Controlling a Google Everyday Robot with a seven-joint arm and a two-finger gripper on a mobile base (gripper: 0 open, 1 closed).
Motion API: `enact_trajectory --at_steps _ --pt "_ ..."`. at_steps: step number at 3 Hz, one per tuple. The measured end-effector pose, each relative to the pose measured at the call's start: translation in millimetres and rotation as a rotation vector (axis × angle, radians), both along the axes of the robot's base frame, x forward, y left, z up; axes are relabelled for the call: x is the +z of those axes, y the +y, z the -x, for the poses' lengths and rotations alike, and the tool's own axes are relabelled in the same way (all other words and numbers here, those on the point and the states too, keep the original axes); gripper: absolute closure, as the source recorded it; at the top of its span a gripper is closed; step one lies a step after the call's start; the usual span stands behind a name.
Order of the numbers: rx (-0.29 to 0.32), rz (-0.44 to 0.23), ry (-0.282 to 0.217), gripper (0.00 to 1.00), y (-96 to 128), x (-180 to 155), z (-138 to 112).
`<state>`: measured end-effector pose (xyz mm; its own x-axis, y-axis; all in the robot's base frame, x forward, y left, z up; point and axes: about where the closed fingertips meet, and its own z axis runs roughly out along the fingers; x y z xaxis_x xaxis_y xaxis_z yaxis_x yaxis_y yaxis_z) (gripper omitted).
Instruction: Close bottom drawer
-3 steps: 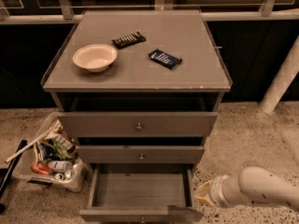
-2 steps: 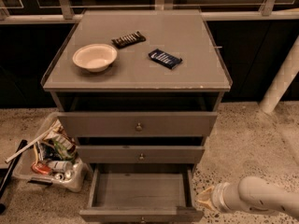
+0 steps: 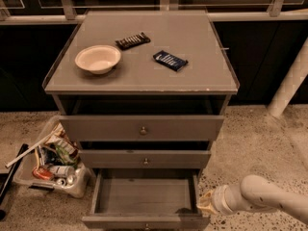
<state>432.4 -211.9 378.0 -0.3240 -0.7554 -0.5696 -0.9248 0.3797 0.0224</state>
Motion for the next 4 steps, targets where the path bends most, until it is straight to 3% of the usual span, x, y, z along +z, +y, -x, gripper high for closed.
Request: enact_trajectory --at_steps 1,2,4 --pt "0.000 0.000 0.000 1.00 0.3 -0.2 0.1" --pt "0.010 0.022 -0.008 1.00 14.7 -12.8 3.4" --pt "0.017 0.039 0.007 1.00 45.8 -66.8 4.3"
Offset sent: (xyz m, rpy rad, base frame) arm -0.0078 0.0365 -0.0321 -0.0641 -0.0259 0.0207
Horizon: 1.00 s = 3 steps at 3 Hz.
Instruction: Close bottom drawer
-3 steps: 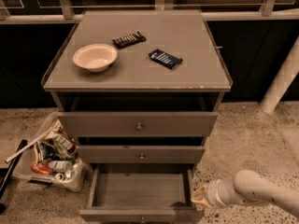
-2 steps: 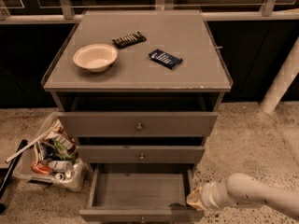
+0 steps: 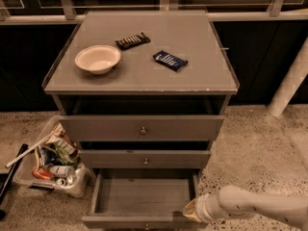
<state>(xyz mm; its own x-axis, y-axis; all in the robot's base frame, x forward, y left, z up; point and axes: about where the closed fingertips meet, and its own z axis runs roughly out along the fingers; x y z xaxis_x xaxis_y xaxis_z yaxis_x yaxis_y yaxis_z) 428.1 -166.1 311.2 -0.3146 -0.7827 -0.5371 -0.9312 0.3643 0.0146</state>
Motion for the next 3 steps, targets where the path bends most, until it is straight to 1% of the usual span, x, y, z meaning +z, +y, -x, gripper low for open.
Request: enact_trajectory --at_steps 1,2,3 --pt "0.008 0.006 -0.011 1.00 9.6 -28.5 0.6" --pt "0.033 0.001 -0.030 1.00 14.7 -49.0 8.1" --pt "0.049 -0.023 -0.012 1.00 18.8 -72.6 16.5"
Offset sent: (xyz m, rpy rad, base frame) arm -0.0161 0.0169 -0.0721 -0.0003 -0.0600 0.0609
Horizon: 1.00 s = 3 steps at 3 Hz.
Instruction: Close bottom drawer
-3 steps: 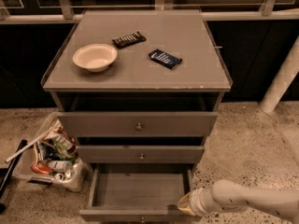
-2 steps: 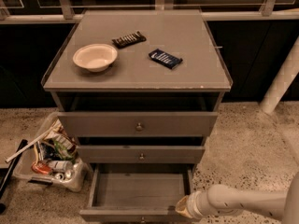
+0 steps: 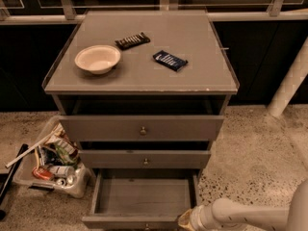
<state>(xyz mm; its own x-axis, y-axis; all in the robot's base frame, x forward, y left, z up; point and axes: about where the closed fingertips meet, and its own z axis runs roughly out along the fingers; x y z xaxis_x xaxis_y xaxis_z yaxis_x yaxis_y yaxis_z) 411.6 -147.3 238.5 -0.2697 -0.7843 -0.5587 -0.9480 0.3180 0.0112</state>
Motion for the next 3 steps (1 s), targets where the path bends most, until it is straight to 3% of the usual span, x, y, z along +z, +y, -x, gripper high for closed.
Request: enact_trajectory --at_steps 2,3 --pt "-0.016 -0.062 0.046 1.00 -5.1 -47.9 8.0" --pt "-0.024 -0.071 0.044 1.00 -4.6 -61.7 9.1"
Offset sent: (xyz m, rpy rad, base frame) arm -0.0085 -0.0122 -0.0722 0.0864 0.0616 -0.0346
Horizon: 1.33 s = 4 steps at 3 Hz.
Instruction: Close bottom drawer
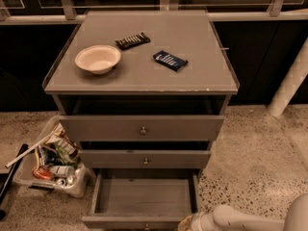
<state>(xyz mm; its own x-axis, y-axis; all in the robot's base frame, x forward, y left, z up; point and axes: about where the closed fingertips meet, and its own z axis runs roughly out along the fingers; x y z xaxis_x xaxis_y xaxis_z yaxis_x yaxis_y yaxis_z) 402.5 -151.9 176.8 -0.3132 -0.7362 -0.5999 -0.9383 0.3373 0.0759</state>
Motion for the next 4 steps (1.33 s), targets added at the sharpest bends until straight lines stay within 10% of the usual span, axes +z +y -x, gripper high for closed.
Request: enact_trajectory --at_steps 4 --pt "-0.003 -0.012 0.009 0.11 1.8 -1.6 -0.5"
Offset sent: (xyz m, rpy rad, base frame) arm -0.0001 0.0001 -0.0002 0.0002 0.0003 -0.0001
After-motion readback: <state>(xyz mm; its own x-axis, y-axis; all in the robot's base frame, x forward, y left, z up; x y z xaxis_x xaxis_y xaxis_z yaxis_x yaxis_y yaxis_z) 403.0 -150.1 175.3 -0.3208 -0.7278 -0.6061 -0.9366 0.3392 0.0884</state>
